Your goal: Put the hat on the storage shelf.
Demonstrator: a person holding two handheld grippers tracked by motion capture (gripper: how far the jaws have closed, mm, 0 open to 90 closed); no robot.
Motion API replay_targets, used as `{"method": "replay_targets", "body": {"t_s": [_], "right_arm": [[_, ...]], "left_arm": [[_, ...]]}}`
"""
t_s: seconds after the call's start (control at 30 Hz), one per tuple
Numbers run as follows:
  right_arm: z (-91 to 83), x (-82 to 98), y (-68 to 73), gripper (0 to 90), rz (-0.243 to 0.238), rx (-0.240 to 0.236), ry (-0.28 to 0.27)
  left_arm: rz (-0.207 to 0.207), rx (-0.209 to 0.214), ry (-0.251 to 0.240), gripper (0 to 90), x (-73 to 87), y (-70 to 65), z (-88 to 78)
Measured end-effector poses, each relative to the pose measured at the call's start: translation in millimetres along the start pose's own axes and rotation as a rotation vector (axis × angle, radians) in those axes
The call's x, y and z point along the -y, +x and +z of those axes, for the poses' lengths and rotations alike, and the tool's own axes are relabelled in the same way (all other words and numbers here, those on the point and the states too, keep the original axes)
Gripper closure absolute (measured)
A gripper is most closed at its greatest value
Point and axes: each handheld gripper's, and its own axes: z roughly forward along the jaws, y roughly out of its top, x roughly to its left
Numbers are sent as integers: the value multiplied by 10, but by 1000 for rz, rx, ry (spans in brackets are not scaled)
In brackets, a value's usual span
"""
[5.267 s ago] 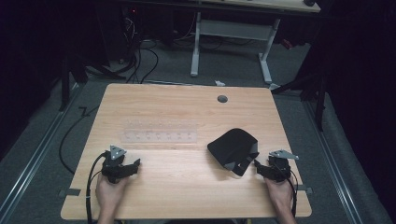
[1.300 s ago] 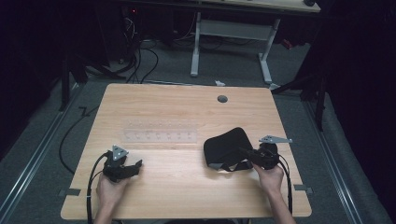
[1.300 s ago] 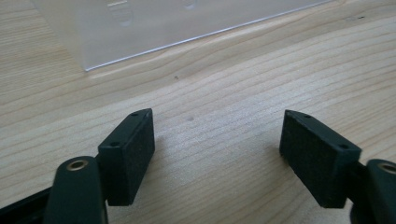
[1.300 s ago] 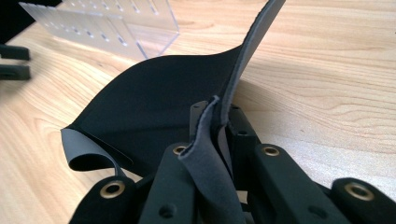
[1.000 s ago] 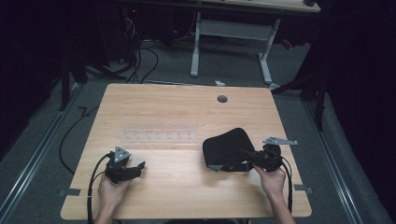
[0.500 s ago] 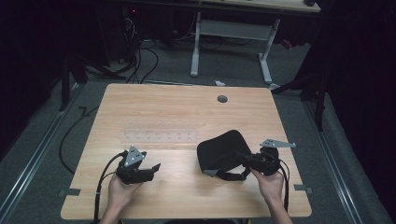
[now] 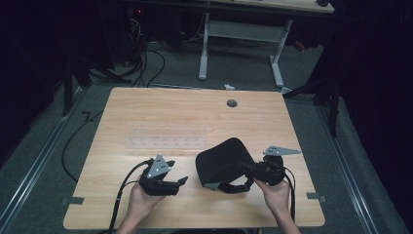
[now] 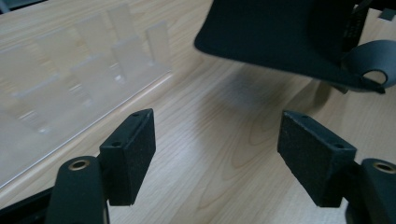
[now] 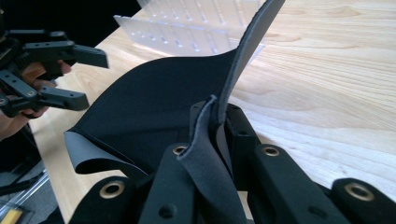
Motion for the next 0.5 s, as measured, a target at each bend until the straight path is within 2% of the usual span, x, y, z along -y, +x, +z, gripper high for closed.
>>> {"method": "replay_targets", "body": {"t_s": [0.2,0.5], "right_arm": [[54,-17,57,841,-12,-16,14],[22,-77,79,841,-29,-11,15]], "left_arm": [[25,37,0,284,24,-108,46],[57,47,13,284,59,-134,59]]}}
